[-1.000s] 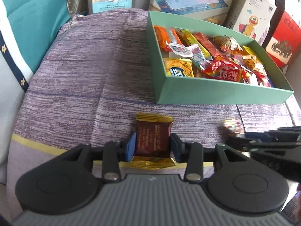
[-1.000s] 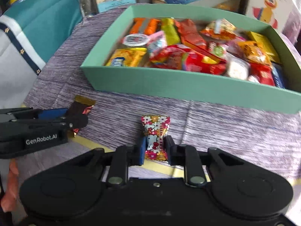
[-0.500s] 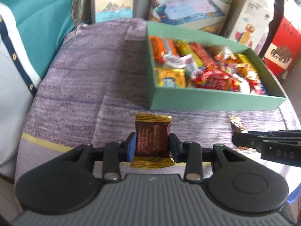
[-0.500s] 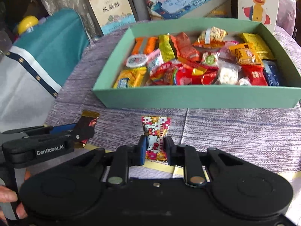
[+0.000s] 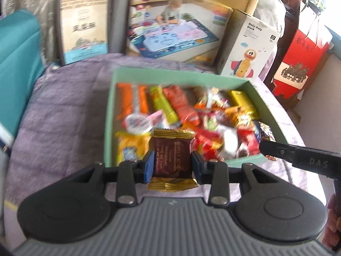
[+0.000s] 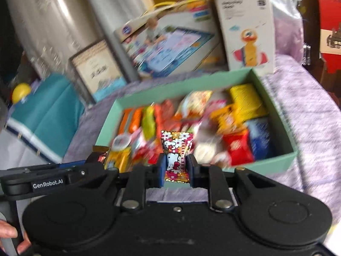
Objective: Organize snacks
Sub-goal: 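Lower the chocolate bar and pink-print candy into the tray and open both tools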
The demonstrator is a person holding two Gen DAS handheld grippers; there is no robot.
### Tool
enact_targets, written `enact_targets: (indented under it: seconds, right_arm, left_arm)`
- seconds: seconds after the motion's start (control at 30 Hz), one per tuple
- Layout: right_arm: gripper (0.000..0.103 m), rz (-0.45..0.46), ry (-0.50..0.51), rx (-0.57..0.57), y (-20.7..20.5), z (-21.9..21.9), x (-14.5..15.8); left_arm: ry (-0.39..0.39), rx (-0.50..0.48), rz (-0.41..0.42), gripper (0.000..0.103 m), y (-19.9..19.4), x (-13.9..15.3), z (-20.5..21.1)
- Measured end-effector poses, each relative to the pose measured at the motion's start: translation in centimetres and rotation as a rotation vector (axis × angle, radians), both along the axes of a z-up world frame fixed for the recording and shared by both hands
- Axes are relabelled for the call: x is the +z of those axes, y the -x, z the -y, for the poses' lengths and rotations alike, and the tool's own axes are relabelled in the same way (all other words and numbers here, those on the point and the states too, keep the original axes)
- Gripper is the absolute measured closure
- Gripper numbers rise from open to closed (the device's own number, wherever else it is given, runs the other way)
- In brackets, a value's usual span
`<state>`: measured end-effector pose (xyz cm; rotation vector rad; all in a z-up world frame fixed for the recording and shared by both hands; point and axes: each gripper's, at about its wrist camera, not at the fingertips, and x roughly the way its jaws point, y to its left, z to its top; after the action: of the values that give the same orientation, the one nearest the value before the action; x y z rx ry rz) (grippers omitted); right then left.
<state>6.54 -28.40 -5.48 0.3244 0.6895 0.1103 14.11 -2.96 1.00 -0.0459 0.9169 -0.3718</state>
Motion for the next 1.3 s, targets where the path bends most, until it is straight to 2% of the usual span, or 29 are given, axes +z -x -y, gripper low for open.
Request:
enact_targets:
  seconds: [0.23,0.6,0.7,0.77,0.8,0.83,0.87,0.9,0.93,1.0,1.03,1.3]
  right_arm:
    - [0.083,-0.003,-0.026,-0.053,-4.7,4.0,-0.2]
    - [0.082,-0.065,-0.026,-0.032,-10.4,4.6,-3.2]
    - [0.079,-0.078,-0.025,-0.022,-11.2,4.5,-3.9]
    - [0.063,-0.077,-0.032,-0.022,-11.5,4.4,-3.8]
    - [0.044,-0.072,-0.039,-0.023,-11.4,4.4,-3.8]
    - [0.029,-0.061,-0.044,-0.026,-11.2,4.4,-3.7]
    - [0.025,-0.047,-0.040,-0.040,-11.1,4.5,-3.6]
    - [0.019,-0.035,-0.036,-0.047,-10.9,4.6,-3.5]
    - [0.009,-0.033,-0.040,-0.046,-10.7,4.7,-3.3]
    - [0.001,-0.032,-0.055,-0.048,-10.3,4.9,-3.1]
    - [0.000,-0.023,-0.052,-0.049,-10.0,4.9,-2.9]
    - [0.000,-0.027,-0.050,-0.051,-7.3,4.9,-1.8]
  left_arm:
    - [0.005,-0.010,-0.028,0.066,-5.2,-0.5,5.0]
    - [-0.040,-0.027,-0.052,0.066,-8.9,-2.9,8.6]
    - [-0.055,-0.030,-0.066,0.066,-9.4,-3.7,9.1]
    - [-0.073,-0.026,-0.073,0.063,-9.7,-4.2,9.4]
    - [-0.089,-0.021,-0.068,0.056,-9.8,-4.4,9.5]
    - [-0.101,-0.020,-0.064,0.037,-9.8,-4.5,9.5]
    - [-0.118,-0.005,-0.057,0.029,-9.8,-4.6,9.5]
    - [-0.134,0.012,-0.050,0.013,-9.8,-4.6,9.4]
    - [-0.145,0.027,-0.051,0.001,-9.9,-4.7,9.2]
    - [-0.138,0.044,-0.054,0.001,-9.8,-4.4,8.7]
    - [-0.136,0.044,-0.053,0.001,-9.7,-4.2,8.4]
    - [-0.141,0.064,-0.017,0.000,-6.3,-2.5,5.8]
